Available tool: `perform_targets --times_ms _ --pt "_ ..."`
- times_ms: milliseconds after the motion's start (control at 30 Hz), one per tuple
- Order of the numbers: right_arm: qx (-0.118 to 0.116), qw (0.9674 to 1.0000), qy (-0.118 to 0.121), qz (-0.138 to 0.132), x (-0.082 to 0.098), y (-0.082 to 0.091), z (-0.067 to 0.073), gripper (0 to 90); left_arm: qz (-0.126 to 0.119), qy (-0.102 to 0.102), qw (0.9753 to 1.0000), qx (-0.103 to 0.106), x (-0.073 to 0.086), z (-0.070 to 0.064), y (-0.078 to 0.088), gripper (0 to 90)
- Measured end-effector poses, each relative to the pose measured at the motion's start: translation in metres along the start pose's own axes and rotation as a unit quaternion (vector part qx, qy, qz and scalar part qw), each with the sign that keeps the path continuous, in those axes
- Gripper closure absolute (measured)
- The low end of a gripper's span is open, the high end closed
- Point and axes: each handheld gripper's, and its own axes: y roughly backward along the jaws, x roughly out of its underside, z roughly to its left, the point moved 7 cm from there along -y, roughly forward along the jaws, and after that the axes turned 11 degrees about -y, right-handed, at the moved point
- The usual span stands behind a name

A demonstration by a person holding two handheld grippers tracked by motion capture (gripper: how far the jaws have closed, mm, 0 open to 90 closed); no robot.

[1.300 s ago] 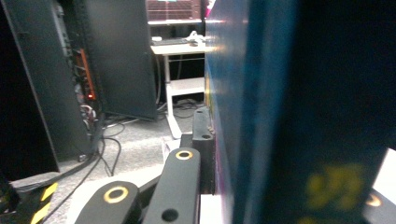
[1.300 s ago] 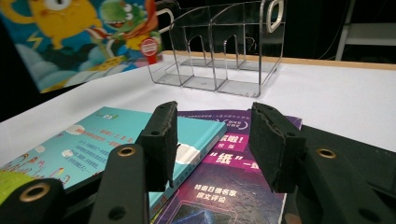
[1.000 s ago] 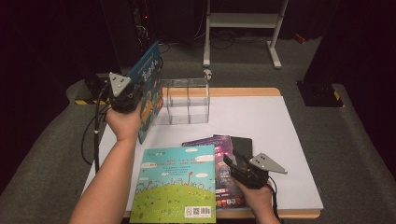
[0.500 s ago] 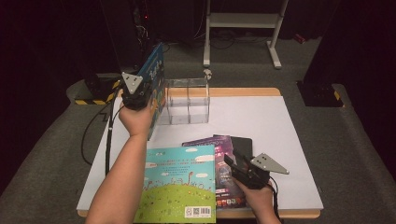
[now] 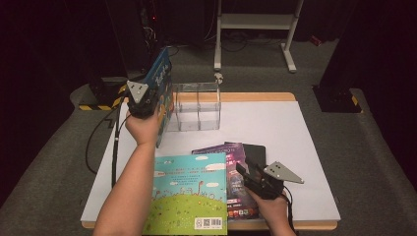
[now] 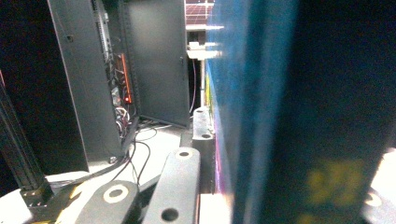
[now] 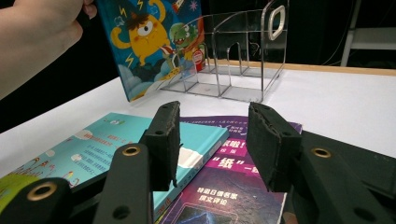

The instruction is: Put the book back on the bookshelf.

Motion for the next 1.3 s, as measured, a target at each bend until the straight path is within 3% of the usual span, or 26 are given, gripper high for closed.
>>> perform_targets --times_ms 233,400,500,700,833,967,1267,1300 --pt "-0.002 1.0 0.001 0.001 0.001 0.0 0.002 54.2 -0.008 0.002 1.0 -0.002 0.004 0.006 0.009 81.9" --pt "-0.002 1.0 0.003 0.005 0.003 -0.002 0.003 54.2 -0.008 -0.029 0.9995 -0.005 0.006 0.007 0.013 79.9" --pt "-0.002 1.0 0.003 0.006 0.004 -0.003 0.004 54.3 -0.006 -0.034 0.9994 0.001 0.007 0.006 0.015 79.1" --pt "-0.003 1.0 0.003 0.008 0.005 -0.003 0.005 54.3 0.001 -0.04 0.9992 0.004 0.011 0.007 0.02 77.6" --pt "-0.004 0.9999 0.005 0.009 0.005 -0.004 0.006 54.2 0.012 -0.033 0.9994 0.002 0.018 0.012 0.022 76.5" --pt "-0.005 0.9999 0.006 0.01 0.006 -0.005 0.007 54.3 0.014 -0.028 0.9995 -0.002 0.022 0.015 0.022 77.5" --pt "-0.004 0.9999 0.007 0.01 0.006 -0.005 0.007 54.6 0.009 -0.049 0.9985 -0.022 0.023 0.014 0.021 79.2" --pt "-0.005 0.9999 0.007 0.01 0.006 -0.005 0.007 54.6 0.007 -0.055 0.9979 -0.031 0.024 0.014 0.021 79.2"
